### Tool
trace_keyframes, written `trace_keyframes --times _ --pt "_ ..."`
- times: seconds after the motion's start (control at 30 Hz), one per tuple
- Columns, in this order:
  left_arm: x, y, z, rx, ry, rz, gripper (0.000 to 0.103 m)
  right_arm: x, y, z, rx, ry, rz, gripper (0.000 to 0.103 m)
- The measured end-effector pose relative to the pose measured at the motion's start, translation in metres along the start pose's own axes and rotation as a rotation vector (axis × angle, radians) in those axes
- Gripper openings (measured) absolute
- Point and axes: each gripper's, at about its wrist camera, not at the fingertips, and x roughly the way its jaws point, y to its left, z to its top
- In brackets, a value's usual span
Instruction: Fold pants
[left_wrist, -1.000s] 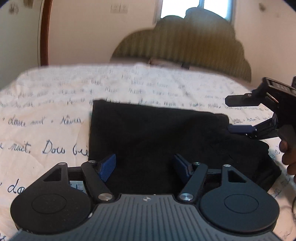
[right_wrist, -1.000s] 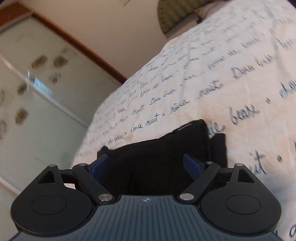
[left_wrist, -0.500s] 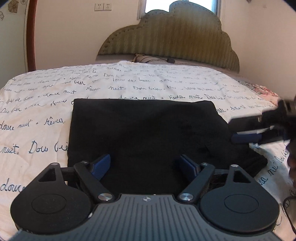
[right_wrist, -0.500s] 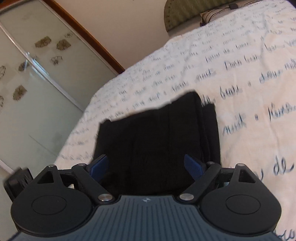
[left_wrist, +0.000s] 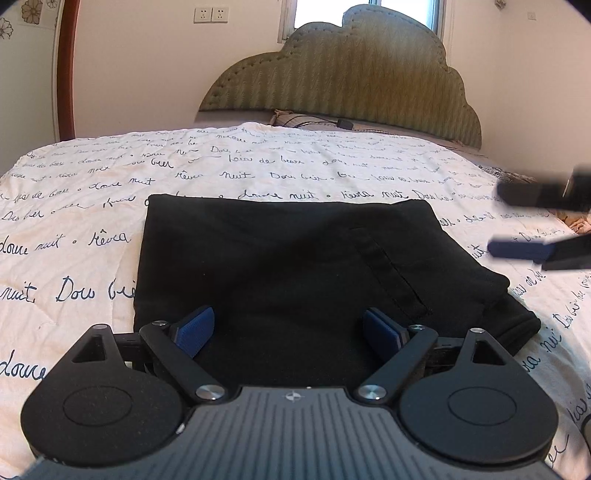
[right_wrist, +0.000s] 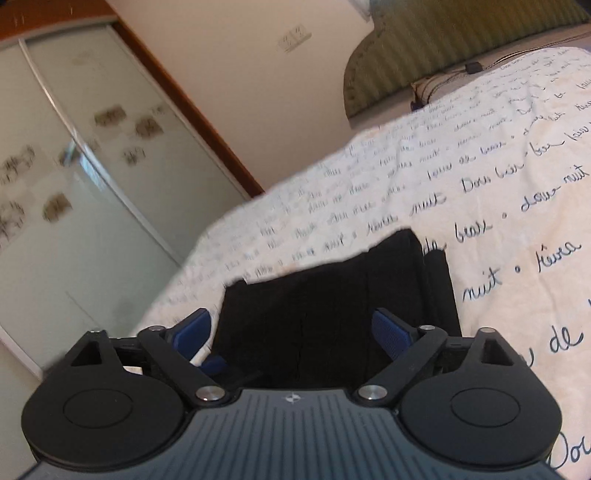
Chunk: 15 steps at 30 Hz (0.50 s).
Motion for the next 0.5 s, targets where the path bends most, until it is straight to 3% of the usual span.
trace_keyframes --times 0.07,0.13,0.37,0.5 --pt "0.001 0.0 0.0 0.0 0.0 -0.001 0.092 0.02 -0.005 -0.012 -0.042 0.09 -0.065 0.098" --pt "0.001 0.001 -0.001 -0.002 -0.002 -0.001 0.092 0.02 -0.007 -0.033 -0.18 0.0 -0.036 0.099" --pt "0.002 -0.002 -0.001 0.009 -0.002 0.02 0.094 0.021 0.0 -0.034 -0.2 0.001 -0.069 0.099" --pt "-0.019 -0.007 -0.002 -0.018 -0.025 0.124 0.089 0.006 0.009 -0.029 -0.133 0.001 -0.128 0.099"
